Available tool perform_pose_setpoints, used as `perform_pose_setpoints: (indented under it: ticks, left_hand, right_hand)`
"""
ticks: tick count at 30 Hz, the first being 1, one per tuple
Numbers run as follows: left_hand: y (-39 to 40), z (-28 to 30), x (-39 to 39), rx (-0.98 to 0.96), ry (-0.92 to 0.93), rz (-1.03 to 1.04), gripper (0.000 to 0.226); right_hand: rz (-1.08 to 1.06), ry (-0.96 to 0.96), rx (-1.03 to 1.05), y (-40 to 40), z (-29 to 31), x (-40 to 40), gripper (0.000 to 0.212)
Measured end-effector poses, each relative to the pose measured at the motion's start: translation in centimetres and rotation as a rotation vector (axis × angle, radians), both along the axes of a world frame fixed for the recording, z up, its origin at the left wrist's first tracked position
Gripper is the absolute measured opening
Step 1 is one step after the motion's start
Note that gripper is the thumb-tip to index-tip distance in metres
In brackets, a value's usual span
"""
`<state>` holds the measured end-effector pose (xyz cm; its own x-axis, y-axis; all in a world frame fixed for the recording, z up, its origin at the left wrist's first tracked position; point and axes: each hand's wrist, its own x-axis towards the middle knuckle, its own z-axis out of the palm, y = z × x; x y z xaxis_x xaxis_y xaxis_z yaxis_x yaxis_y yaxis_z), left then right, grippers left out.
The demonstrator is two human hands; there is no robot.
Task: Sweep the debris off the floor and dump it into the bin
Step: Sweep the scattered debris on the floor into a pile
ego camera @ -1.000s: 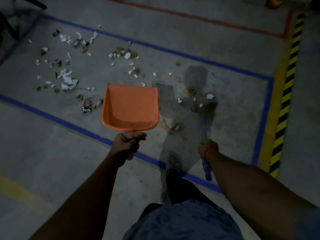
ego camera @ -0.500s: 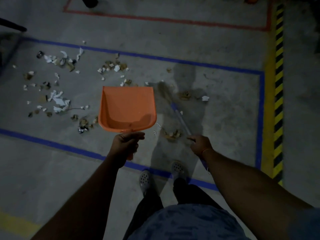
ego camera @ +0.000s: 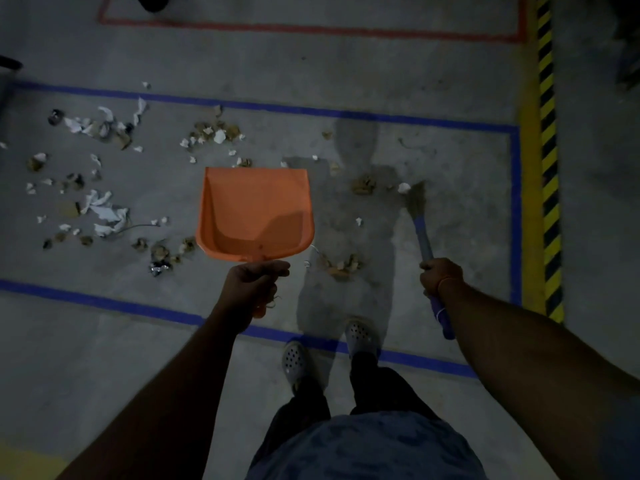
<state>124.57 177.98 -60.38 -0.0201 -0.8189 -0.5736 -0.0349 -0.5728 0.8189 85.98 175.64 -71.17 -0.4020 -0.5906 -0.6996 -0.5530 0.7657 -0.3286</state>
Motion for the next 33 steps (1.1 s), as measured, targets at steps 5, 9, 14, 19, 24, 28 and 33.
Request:
perform_pose_setpoints:
  ticks: [5,9,14,19,24,28,33]
  left_hand:
    - [-0.4,0.1,-0.6,-0.002,-0.004,0.019,0.021]
    - [-0.3,0.2,-0.5,0.005,-0.005,0.015,0.021]
    - [-0.2,1.3,-0.3,-0.001,-0.023,0.013,0.022]
    - [-0.8,1.2,1.9,0.008,-0.010,-0.042,0.021]
    - [-1.8,-0.1,6.5,0.008,0.047,-0.129,0.020]
    - [-2.2,-0.5,10.8,-0.033,0.043,-0.150,0.021]
    - [-2.2,-1.8,16.7,-0.032,0.032,-0.198,0.021]
  right_hand:
    - [0.246,-0.003,0.061,-1.9,0.2,1.4,0.039]
    - [0.568,-0.017,0.037,-3.5,0.4,3.7,0.045]
    - [0.632,-0.114,-0.042,-3.3,0.4,5.4,0.046]
    - [0.441,-0.105,-0.112,-0.4,-0.3,6.7,0.042]
    - [0.291,0.030,-0.106,-0.5,-0.6,8.0,0.047]
    - [0.265,0.117,-0.035,-4.1,-1.0,11.9,0.040]
    - [0.374,0.090,0.078,-4.8,-2.0,18.9,0.040]
